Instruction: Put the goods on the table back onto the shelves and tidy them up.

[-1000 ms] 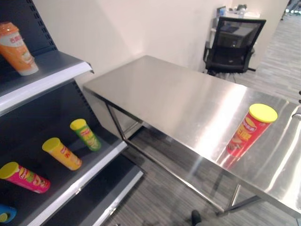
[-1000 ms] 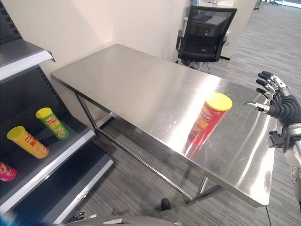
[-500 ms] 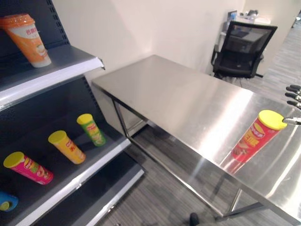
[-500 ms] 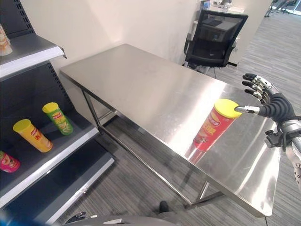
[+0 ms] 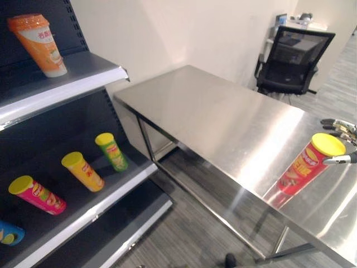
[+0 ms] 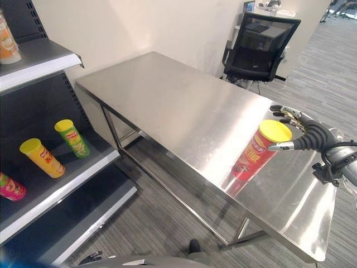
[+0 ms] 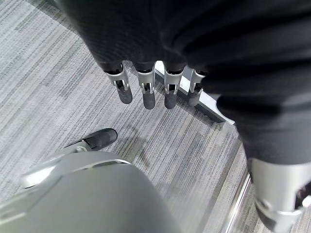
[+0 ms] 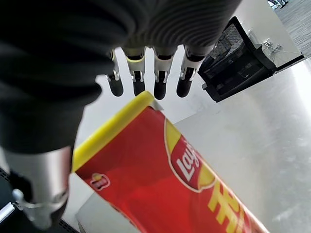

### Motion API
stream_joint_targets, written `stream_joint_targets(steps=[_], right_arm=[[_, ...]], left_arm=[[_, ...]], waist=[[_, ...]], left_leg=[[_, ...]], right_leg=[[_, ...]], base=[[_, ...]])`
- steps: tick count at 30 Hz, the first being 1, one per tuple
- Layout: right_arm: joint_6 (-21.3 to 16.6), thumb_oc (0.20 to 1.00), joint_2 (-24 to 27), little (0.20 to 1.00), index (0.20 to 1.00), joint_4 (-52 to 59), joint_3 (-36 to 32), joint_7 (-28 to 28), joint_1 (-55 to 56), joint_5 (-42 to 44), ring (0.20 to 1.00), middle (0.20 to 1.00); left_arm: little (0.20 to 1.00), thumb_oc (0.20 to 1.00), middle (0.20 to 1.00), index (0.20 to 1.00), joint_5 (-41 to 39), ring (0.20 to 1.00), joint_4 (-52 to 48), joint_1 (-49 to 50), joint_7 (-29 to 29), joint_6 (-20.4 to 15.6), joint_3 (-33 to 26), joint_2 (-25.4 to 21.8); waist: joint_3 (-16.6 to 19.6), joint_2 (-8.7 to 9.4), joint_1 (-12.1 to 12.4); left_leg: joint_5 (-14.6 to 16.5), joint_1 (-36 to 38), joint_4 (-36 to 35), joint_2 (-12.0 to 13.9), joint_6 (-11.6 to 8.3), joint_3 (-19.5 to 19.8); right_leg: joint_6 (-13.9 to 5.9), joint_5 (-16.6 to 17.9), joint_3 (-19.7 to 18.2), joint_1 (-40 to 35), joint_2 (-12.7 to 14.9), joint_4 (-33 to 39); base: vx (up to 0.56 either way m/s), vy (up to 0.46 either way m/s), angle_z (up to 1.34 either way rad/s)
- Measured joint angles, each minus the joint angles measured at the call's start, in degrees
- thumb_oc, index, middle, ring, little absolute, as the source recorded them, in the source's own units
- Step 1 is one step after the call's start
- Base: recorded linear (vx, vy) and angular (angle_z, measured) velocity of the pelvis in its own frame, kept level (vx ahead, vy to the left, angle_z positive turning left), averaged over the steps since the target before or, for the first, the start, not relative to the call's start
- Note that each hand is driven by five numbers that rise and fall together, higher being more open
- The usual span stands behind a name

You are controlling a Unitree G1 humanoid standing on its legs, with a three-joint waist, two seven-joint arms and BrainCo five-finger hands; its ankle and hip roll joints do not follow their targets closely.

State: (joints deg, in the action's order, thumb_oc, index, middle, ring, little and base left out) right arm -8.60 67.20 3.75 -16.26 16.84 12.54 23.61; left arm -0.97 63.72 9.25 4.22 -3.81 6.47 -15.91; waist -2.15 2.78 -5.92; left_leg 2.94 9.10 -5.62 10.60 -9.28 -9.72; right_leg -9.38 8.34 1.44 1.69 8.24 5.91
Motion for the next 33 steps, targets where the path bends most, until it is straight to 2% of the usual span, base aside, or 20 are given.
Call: stream_joint_targets(steps=[7,17,18,19,20,33], right_arm=[[0.0,1.000,0.0,1.000,1.000,-0.1,3.5,-0.2,-0.1,-3.6,1.000,1.000],[0.0,1.000,0.1,1.000,1.000,-0.2,5.0,-0.6,-1.6,-5.7,1.000,1.000],[0.0,0.758,0.2,0.758,0.758,-0.2,5.3,-0.9,-1.9,-5.7,0.758,0.758],[0.0,0.410,0.2,0.410,0.410,-0.2,5.6,-1.2,-2.1,-5.8,0.410,0.410],[0.0,0.200,0.2,0.200,0.200,-0.2,5.6,-1.3,-2.4,-5.8,0.200,0.200],[-0.1,0.200,0.2,0.200,0.200,-0.1,5.4,-1.9,-2.8,-8.0,0.200,0.200]], left_arm=[[1.000,1.000,1.000,1.000,0.0,1.000,0.0,0.0,0.0,0.0,0.1,0.0],[1.000,1.000,1.000,1.000,0.0,1.000,0.1,0.0,-0.1,0.0,0.4,0.0],[1.000,1.000,1.000,1.000,0.0,1.000,0.1,0.0,-0.1,0.0,0.4,0.0],[1.000,1.000,1.000,1.000,0.0,1.000,0.1,0.0,-0.1,0.0,0.4,0.0],[1.000,1.000,1.000,1.000,0.0,1.000,0.0,-0.1,-0.1,0.0,0.4,0.0],[1.000,1.000,1.000,1.000,-0.2,1.000,0.0,0.1,-0.6,0.0,-0.2,0.0]], waist=[[0.0,-0.02,0.0],[-0.1,-0.06,0.4],[-0.1,-0.07,0.5],[-0.1,-0.07,0.6],[-0.1,-0.08,0.7],[-0.3,-0.22,1.7]], left_leg=[[0.0,-0.1,0.0,0.1,0.01,0.9],[0.0,0.0,0.0,0.2,-0.02,1.2],[0.0,0.0,0.0,0.2,-0.02,1.2],[0.0,0.0,0.0,0.2,-0.01,1.2],[0.0,0.0,0.0,0.2,-0.01,1.2],[-0.3,-0.7,0.1,0.3,0.04,2.8]], right_leg=[[0.10,-0.2,0.9,-0.5,0.1,0.0],[-0.04,-0.5,1.3,-0.8,0.1,0.0],[-0.05,-0.5,1.3,-0.8,0.1,0.0],[-0.05,-0.5,1.3,-0.8,0.1,0.0],[-0.05,-0.5,1.3,-0.8,0.1,0.0],[-0.03,-0.7,2.8,-1.3,0.2,0.0]], base=[[0.00,-0.004,0.05],[0.00,0.000,0.02],[0.00,0.000,0.00],[0.00,0.000,0.00],[0.00,0.000,0.00],[0.00,-0.022,0.05]])
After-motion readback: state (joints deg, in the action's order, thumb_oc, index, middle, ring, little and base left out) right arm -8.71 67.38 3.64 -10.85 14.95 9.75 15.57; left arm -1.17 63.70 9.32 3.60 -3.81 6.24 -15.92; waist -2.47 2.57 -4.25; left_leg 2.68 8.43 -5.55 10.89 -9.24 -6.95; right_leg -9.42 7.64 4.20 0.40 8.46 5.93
